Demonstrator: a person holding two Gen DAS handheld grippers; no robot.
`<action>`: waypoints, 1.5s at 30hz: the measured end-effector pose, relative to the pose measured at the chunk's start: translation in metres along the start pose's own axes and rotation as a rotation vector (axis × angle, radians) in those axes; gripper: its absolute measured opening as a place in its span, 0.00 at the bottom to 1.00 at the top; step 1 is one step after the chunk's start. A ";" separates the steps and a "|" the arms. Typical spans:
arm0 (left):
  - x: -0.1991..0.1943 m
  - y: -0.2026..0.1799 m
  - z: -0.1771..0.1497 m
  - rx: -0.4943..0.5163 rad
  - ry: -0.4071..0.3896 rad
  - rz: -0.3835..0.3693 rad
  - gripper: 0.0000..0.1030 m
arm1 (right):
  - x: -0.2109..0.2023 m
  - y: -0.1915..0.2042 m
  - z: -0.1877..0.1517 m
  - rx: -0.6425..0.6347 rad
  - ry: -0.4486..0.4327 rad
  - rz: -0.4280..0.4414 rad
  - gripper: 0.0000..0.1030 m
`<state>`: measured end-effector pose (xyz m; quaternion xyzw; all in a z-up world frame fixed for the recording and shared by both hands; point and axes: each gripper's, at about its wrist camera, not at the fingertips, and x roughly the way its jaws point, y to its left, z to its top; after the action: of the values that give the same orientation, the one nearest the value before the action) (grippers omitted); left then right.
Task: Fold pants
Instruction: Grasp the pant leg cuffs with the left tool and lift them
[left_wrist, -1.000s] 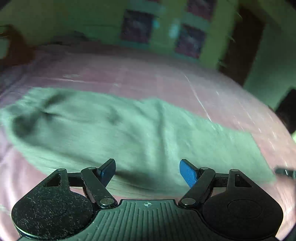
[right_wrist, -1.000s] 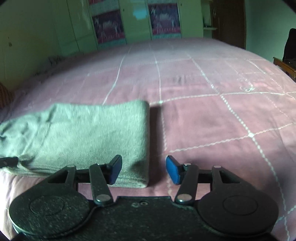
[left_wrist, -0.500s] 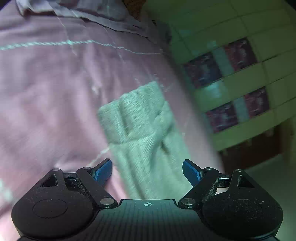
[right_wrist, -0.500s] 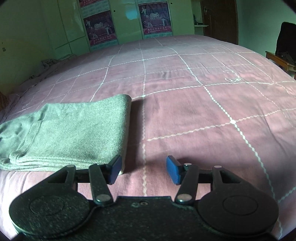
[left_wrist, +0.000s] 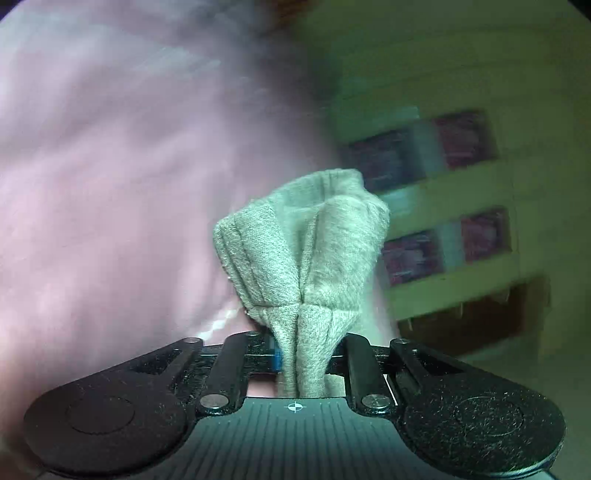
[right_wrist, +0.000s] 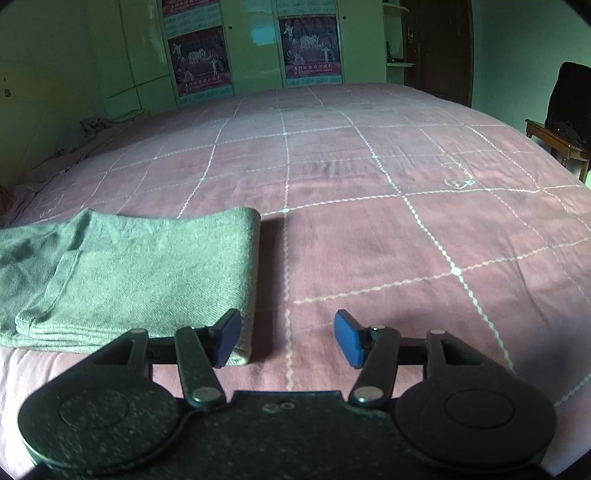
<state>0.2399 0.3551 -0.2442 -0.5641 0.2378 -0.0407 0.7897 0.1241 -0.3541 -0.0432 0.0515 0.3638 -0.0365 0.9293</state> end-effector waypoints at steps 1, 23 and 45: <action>0.002 -0.008 0.001 0.051 0.004 0.021 0.15 | 0.004 0.000 0.000 0.006 0.016 -0.003 0.54; 0.076 -0.319 -0.133 0.983 0.145 -0.056 0.15 | -0.018 -0.096 0.003 0.295 -0.149 -0.020 0.59; 0.120 -0.342 -0.385 1.408 0.618 -0.030 0.69 | -0.022 -0.125 -0.011 0.476 -0.202 0.118 0.63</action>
<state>0.2537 -0.1434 -0.0688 0.1056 0.3578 -0.3491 0.8596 0.0876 -0.4764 -0.0451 0.2860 0.2467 -0.0720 0.9231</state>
